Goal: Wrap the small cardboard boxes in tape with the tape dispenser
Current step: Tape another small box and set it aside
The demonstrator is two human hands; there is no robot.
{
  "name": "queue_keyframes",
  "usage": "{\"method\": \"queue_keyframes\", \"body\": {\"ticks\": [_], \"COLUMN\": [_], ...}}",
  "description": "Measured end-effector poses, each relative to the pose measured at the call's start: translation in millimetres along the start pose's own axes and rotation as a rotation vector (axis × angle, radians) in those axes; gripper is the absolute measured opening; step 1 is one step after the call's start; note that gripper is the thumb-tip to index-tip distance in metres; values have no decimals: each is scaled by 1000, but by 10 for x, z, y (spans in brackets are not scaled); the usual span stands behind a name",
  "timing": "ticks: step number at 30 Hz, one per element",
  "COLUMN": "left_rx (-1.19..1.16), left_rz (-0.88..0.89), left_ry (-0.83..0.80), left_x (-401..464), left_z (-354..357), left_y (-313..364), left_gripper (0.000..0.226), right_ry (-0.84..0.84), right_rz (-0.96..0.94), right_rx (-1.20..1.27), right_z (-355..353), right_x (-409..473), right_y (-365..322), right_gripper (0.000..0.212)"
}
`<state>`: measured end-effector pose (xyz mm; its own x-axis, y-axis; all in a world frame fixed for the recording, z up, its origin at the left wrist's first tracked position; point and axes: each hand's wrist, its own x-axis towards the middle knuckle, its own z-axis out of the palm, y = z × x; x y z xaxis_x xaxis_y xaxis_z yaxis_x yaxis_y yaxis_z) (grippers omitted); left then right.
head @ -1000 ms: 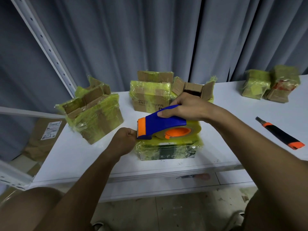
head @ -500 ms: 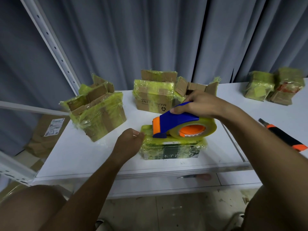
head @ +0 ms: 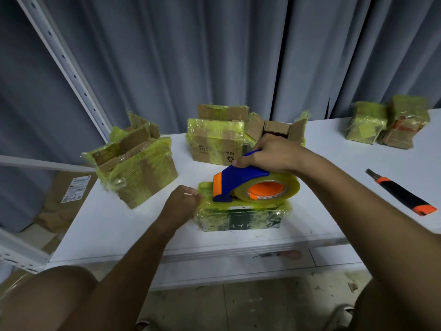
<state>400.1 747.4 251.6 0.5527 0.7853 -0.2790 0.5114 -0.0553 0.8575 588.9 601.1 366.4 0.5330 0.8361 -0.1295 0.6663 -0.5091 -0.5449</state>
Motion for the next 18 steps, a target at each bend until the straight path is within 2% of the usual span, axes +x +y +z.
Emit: {"method": "queue_keyframes", "body": {"ticks": [2, 5, 7, 12, 16, 18], "left_rx": [-34, -43, -45, -3, 75, 71], "left_rz": [16, -15, -21, 12, 58, 56], "left_ry": [18, 15, 18, 100, 150, 149], "left_x": [0, -17, -12, -2, 25, 51], "left_z": [76, 150, 188, 216, 228, 221], "left_y": [-13, -13, -25, -30, -5, 20], "left_gripper": [20, 37, 40, 38, 34, 30], "right_ry": [3, 4, -3, -76, -104, -101], "right_rz": [5, 9, 9, 20, 22, 22], "right_rx": [1, 0, -2, -24, -11, -8], "right_z": [11, 17, 19, -55, -189, -223], "right_x": [12, 25, 31, 32, -44, -70], "right_y": [5, -5, -18, -25, 22, 36], "right_gripper": [62, 61, 62, 57, 40, 38]}}
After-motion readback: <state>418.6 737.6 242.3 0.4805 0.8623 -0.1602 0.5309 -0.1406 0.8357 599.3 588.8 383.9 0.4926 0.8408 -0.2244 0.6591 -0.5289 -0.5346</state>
